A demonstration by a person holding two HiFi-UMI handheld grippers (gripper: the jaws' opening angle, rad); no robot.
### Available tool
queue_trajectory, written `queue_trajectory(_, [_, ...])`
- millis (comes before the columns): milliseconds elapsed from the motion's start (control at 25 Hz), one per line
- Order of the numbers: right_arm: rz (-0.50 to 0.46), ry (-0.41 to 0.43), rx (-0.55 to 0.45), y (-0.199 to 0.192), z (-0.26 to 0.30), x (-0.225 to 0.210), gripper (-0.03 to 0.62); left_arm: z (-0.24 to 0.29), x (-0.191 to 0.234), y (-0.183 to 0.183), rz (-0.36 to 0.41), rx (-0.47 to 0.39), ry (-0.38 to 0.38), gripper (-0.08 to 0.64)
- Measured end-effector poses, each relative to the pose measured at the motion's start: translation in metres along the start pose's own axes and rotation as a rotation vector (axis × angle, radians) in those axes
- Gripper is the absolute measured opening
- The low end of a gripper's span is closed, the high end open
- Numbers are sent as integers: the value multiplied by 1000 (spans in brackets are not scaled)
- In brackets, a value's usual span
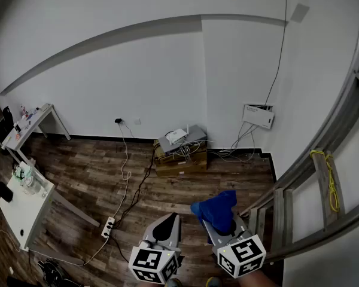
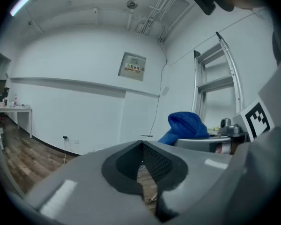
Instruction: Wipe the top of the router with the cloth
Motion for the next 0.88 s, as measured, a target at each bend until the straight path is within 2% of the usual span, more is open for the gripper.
queue_trajectory(240, [3,-13,12,-2,6,-11,97,15,3,4,-1,-5,-2,0])
queue_trajectory(640, [-14,-16,36,-19,10,-64,98,64,-13,-13,-2,-6,-15,0])
queue_trajectory(760, [3,-14,62,-24,29,-75,98,79,1,-16,-12,30,-13,0])
queue_trajectory(880, [-6,5,74,-28,67,-85,98,105,32,-12,-27,26,-5,0])
Point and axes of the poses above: the fingertips, and each gripper's own axes: z forward along the fingers, x to its left, y out of its top, the point moved 6 cm from there along -z, backward along the fingers, and after that the axes turned 6 degrees about -z, right-handed, at the moved point
